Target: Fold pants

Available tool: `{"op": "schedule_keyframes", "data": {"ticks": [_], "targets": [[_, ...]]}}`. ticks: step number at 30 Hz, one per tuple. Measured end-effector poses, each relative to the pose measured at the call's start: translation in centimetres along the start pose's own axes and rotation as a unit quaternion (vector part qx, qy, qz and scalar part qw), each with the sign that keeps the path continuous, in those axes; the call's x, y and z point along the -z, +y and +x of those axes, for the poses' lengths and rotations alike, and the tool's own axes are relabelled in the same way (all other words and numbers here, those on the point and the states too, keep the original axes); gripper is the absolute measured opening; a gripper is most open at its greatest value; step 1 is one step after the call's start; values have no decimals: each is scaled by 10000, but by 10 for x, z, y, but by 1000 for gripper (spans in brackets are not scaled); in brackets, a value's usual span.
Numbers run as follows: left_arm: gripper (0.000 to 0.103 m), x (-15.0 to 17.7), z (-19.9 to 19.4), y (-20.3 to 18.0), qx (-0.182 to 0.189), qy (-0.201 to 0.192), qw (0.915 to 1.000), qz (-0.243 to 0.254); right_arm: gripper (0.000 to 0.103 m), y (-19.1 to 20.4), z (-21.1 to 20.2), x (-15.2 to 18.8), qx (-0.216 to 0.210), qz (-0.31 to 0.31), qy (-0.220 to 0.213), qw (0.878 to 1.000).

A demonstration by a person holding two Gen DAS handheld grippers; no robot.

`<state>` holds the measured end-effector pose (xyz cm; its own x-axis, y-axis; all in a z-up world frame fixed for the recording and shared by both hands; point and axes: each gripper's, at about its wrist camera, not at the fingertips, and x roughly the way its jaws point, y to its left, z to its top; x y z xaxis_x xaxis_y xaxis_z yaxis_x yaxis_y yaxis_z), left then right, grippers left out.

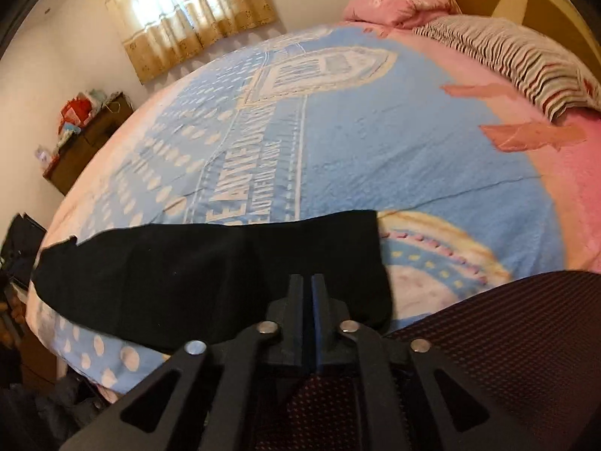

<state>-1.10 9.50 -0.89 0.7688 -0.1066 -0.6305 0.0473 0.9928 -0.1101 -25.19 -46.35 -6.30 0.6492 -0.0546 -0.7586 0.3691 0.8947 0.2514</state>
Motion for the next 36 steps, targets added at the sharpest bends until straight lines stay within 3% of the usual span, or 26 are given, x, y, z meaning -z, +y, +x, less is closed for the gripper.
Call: {"op": "schedule_keyframes", "data": {"ticks": [1, 2, 3, 6, 7, 9, 11, 14, 17, 18, 25, 30, 33, 36], "targets": [[97, 0, 0, 0, 1, 0, 10000, -3, 29, -2, -2, 0, -96, 132, -92, 9998], [97, 0, 0, 0, -6, -1, 10000, -9, 53, -5, -4, -1, -238, 271, -222, 9991], [97, 1, 1, -1, -20, 1, 10000, -14, 69, -6, -6, -1, -308, 352, -312, 9984], [97, 2, 2, 0, -55, 17, 10000, -25, 69, 2, 0, -2, -42, 20, -77, 10000], [97, 2, 1, 0, -49, 14, 10000, -24, 69, 6, 4, -2, 49, -152, 41, 9999], [97, 2, 2, -1, -48, 21, 10000, -13, 55, 10, 17, -2, 53, -389, 303, 9988], [97, 3, 3, -3, -42, 45, 10000, -8, 47, 12, 32, 0, 278, -666, 631, 9954], [97, 3, 2, -4, -67, 35, 10000, 7, 42, 22, 41, 5, 484, -1243, 800, 9878], [97, 3, 1, -2, -70, 24, 9999, -77, 8, 29, 39, 4, 879, -1503, 948, 9802], [97, 3, 1, -1, -59, 24, 9999, -106, 6, 28, 36, 3, 872, -1464, 939, 9809], [97, 3, -1, -2, -51, 18, 10000, -63, 5, 30, -2, -16, 1337, -1697, -59, 9764], [97, 2, -4, -5, -49, 0, 10000, -32, 8, 23, 13, -33, 1167, -1947, -312, 9734], [97, 0, -6, -4, -74, -57, 10000, -32, 10, 1, 25, -44, 953, -1469, -103, 9845], [97, -1, -6, -2, -75, -65, 9999, -67, 11, -24, 2, -50, 1022, -680, -603, 9906]]}}
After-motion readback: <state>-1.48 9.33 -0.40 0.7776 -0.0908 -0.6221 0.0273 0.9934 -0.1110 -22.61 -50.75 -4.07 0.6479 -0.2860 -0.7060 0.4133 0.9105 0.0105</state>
